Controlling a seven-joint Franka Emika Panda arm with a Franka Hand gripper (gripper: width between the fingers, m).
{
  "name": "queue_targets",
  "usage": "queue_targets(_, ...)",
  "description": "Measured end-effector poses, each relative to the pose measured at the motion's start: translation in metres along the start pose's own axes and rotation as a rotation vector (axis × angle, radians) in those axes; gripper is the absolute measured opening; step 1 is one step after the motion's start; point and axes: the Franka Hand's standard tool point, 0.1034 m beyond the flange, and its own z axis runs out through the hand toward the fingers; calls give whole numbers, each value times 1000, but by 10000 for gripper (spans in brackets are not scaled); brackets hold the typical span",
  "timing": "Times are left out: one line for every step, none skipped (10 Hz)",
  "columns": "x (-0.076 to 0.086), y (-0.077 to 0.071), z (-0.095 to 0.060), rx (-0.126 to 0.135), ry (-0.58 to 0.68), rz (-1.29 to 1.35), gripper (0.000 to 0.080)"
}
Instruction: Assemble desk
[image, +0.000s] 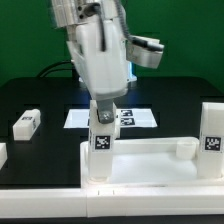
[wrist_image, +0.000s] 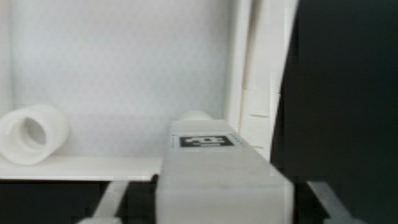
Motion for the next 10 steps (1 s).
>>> queue_targets(-1, 0, 0, -1, 0, 10, 290)
queue_targets(-1, 0, 0, -1, 0, -16, 290)
queue_targets(0, 0, 0, 0, 1, -98, 394)
queue_targets(1, 4, -2, 0, 0, -257, 561)
queue_targets(5, 4, -5, 2, 1, -466, 561)
queue_targets(6, 5, -5, -2, 1, -687, 635)
queue_targets(6, 5, -4, -2, 1, -717, 635)
queue_targets(7, 5, -4, -3, 2, -805, 647)
queue_targets(7, 5, -4, -3, 2, -870, 647)
queue_targets(8, 5, -4, -13, 13, -1017, 647)
